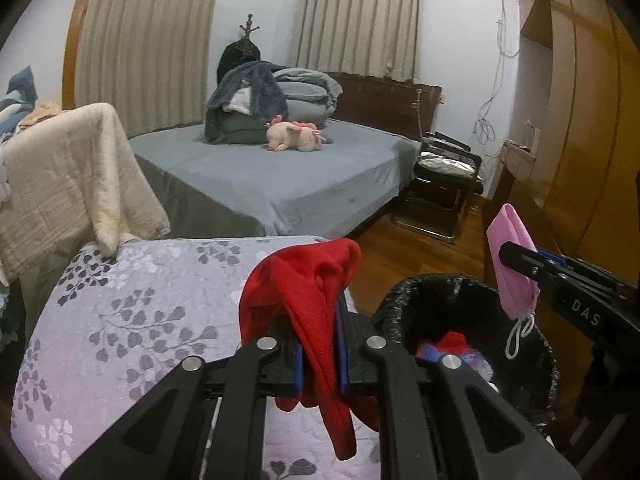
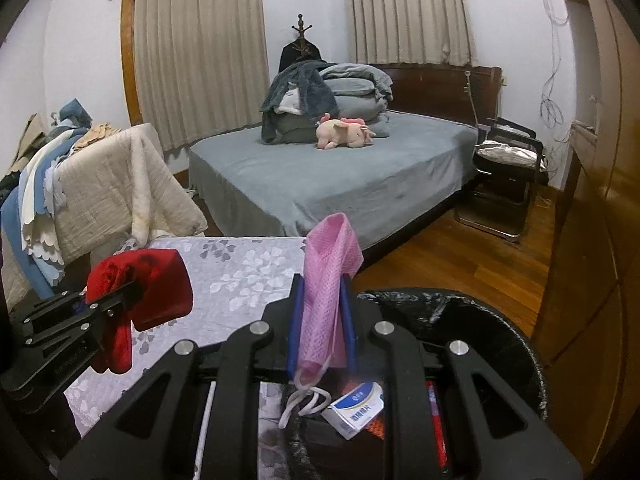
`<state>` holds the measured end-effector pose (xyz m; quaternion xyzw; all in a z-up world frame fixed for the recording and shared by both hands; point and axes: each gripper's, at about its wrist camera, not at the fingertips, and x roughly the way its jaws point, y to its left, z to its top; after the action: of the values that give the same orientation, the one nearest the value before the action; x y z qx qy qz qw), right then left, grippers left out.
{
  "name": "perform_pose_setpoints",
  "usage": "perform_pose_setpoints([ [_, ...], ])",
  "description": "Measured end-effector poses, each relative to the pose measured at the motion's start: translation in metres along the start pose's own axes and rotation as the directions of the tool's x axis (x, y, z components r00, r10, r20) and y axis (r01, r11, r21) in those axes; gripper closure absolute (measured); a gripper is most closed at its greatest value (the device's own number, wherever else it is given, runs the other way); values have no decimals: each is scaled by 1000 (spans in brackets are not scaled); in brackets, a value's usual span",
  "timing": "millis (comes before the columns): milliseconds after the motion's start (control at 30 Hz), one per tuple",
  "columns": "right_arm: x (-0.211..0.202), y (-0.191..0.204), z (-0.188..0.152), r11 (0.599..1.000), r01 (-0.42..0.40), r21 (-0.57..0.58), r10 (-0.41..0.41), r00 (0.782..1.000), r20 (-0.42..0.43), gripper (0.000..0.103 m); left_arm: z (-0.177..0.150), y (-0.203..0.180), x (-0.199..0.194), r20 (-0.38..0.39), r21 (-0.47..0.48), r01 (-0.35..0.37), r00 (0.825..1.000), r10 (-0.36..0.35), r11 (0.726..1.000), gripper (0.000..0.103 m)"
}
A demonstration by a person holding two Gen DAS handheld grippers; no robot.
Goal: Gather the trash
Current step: 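Carry the red cloth and pink mesh bag over the black bin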
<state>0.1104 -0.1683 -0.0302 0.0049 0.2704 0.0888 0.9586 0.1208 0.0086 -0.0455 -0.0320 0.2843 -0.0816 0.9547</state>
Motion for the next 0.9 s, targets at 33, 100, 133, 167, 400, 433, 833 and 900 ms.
perform_pose_setpoints([
  [33,-1,-3,0,1000,3,4,-3,1000,-1,86,0,-3,1,2,5,3,1000,-3,1000,91],
  [100,-2,-8,-1,1000,7,11,-7,1000,1,86,1,-11,3,4,15,17,1000,-17,1000,91],
  [133,-3,-12,-2,1000,14,14,-14,1000,-1,86,2,-15,4,5,22,21,1000,-21,1000,91],
  [167,-3,-14,-2,1000,20,19,-20,1000,-3,86,2,-19,6,3,28,27,1000,-27,999,91],
  [400,-8,-43,-7,996,73,55,-72,997,-10,86,1,-45,17,-10,71,79,997,-79,994,91],
  [433,-9,-49,-8,995,83,62,-82,997,-13,86,1,-48,19,-12,75,85,996,-84,994,91],
  [833,-10,-93,-23,984,154,93,-151,988,-45,86,1,-99,46,-47,130,166,986,-161,978,91],
  [900,-11,-98,-25,982,161,101,-157,986,-50,86,0,-106,51,-57,138,176,984,-169,975,91],
])
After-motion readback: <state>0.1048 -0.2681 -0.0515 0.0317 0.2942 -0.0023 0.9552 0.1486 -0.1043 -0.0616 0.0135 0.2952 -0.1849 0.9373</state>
